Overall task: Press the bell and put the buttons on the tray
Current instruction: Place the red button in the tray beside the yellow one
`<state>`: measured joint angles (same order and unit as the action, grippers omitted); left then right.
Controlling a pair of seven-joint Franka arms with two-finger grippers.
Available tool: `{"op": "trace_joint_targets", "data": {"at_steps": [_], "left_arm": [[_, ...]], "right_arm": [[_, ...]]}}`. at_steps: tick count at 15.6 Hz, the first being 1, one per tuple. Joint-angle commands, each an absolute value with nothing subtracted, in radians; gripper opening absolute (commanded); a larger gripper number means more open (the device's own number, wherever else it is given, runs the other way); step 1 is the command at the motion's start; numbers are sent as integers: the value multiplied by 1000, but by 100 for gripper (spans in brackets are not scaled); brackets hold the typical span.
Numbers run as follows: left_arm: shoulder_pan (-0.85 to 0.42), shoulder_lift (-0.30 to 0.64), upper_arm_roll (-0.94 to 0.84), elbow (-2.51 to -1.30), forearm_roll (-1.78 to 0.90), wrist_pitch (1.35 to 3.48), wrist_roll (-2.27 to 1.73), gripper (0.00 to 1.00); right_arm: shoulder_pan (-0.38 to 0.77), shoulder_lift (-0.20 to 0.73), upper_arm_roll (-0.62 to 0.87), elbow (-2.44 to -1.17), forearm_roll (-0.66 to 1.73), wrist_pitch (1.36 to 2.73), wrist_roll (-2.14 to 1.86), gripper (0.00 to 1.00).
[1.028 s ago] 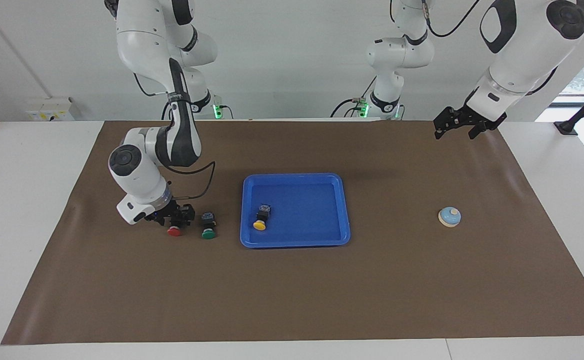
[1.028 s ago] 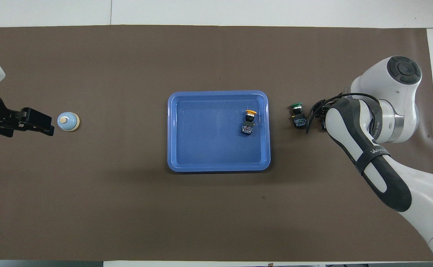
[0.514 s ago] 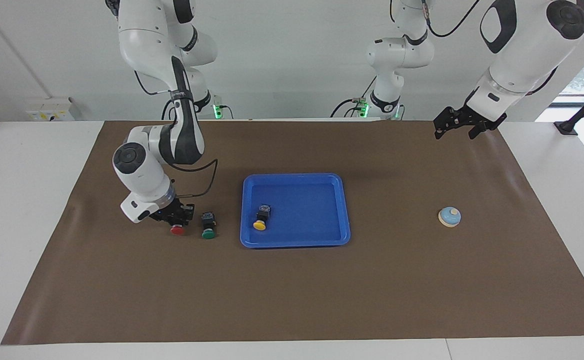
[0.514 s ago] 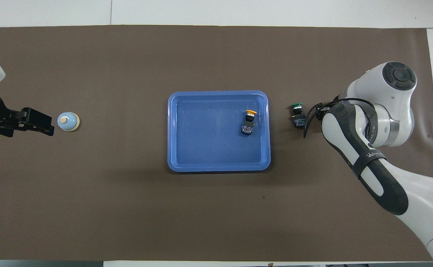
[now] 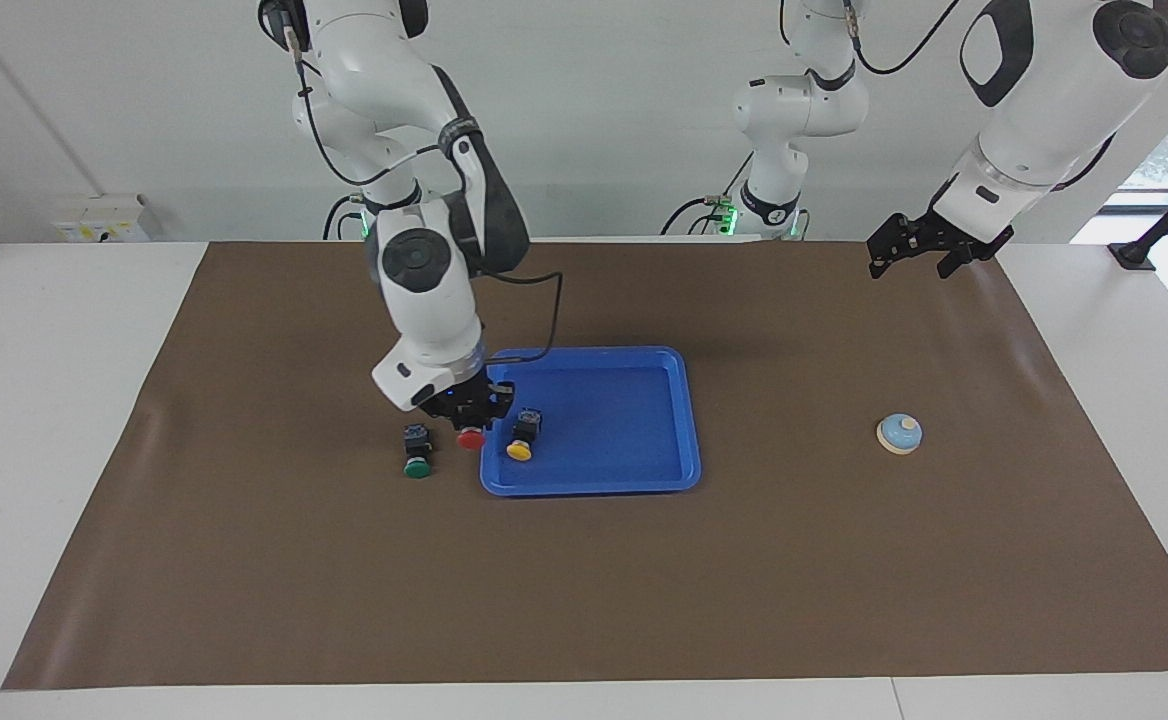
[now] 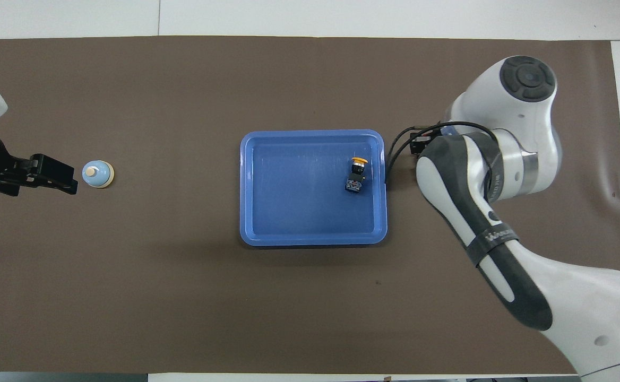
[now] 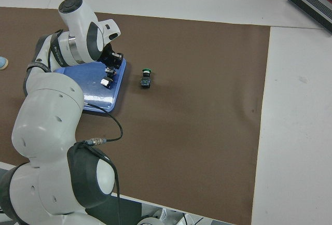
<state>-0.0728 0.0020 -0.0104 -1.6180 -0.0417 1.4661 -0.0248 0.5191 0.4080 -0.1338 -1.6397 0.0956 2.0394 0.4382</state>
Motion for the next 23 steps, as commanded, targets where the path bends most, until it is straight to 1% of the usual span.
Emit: {"op": "trace_joint_targets", "data": {"at_steps": [1,3,5,7,8,9,10,13,16,18,20,23], "left_arm": [[-72,2,-8,-1611,-48,1453,-35,100],[-72,2,-8,-1611,-48,1453,-35,100],[-72,2,-8,-1611,-48,1453,-35,100],[-72,2,-8,-1611,-48,1453,-35,100],[-72,2,-8,-1611,-48,1453,-35,100],[-72,2,-8,-1611,-48,1453,-35,100],[-72,2,-8,-1611,-48,1453,-35,100],[-72,2,-8,-1611,-48,1453,-35,100],[-72,2,-8,-1611,-48,1453,-35,100],[-72,2,-8,-1611,-48,1453,-35,100],[-72,2,-8,-1611,-48,1453,-35,100],[-72,2,-8,-1611,-48,1453,-35,100]], "right_arm": [[572,524,-138,-1527,139,2029,515,0],[597,541,-137,-1525,156,2087,548,0],[642,564,-138,-1531,160,2098,575,0],[649,575,-138,-1535,160,2103,589,0],[649,574,-138,-1540,156,2103,589,27],[650,574,-138,-1542,150,2100,589,97],[649,574,-138,-1540,141,2088,589,100],[631,562,-153,-1523,126,2030,575,100],[548,506,-160,-1526,112,1964,442,100],[476,453,-160,-1564,104,1945,312,100],[427,405,-160,-1632,103,1957,227,100],[353,379,-160,-1704,103,1965,117,100]]}}
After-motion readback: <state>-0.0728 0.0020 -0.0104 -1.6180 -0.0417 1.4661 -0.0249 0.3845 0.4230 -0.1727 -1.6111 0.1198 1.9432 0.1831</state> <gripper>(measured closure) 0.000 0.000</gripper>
